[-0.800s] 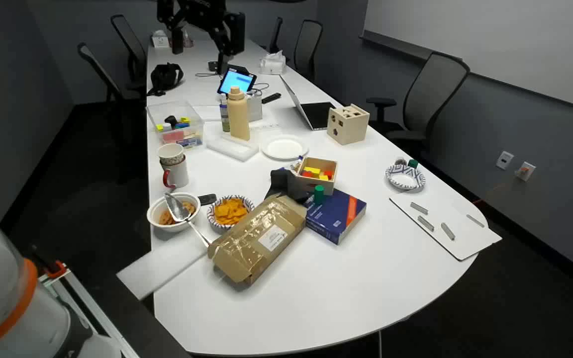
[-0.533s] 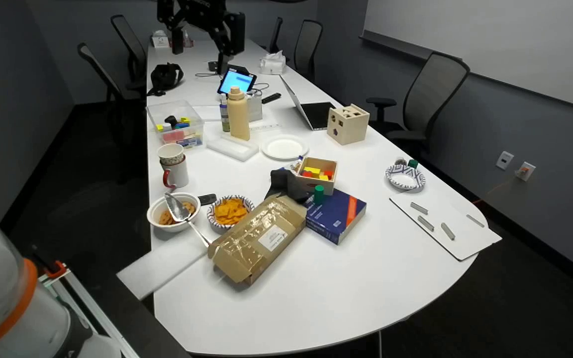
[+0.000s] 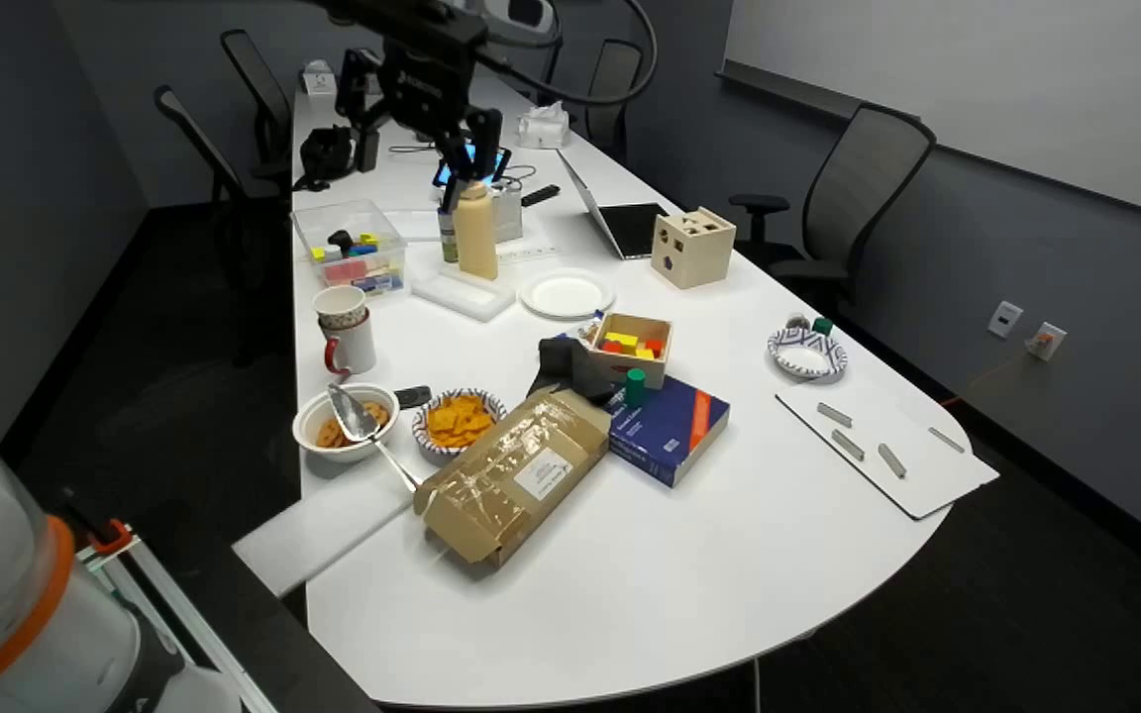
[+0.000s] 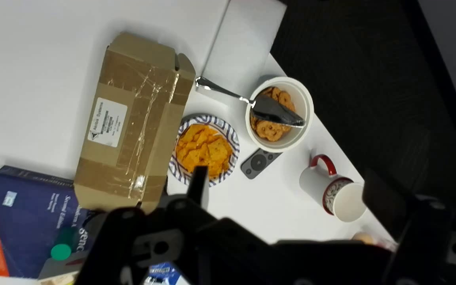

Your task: Mix the objects in the bowl

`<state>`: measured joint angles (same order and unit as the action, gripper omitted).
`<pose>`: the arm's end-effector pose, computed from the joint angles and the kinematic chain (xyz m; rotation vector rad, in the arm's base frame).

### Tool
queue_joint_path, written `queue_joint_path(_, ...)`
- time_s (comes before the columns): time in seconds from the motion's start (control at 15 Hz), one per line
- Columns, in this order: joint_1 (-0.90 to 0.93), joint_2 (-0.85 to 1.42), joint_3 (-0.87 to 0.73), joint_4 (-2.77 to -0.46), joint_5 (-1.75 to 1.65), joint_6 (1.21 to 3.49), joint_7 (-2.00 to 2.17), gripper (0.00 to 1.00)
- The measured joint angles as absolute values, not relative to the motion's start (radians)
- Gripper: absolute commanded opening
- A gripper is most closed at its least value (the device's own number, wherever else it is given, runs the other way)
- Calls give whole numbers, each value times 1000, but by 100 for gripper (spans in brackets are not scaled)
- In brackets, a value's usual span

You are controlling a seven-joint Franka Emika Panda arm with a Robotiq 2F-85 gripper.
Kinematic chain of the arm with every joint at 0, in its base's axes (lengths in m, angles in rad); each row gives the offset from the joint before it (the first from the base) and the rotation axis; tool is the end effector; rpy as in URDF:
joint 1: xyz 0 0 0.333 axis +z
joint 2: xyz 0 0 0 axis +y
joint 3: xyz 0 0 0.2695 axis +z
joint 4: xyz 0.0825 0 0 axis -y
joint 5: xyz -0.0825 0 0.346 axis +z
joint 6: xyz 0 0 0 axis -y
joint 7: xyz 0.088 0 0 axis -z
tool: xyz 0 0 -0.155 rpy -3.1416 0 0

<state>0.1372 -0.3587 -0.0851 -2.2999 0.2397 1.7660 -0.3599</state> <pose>0.3938 0.0527 0.4021 -2.8073 -0.4997 0.1946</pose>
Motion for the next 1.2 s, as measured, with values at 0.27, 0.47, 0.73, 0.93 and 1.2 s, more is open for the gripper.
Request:
queue_joint_path(0.27, 137, -161, -83, -2301, 269, 1787, -504, 100)
queue_joint_path(0.47, 135, 3, -65, -2290, 281, 1821, -634, 100)
queue_joint_path(0.73, 115, 200, -1, -2246, 280, 1842, -740, 100)
queue_joint_path(0.93, 100, 307, 41, -2212, 264, 1843, -771, 100)
queue_joint_path(1.2, 86, 400, 64, -2169, 231, 1843, -772, 100)
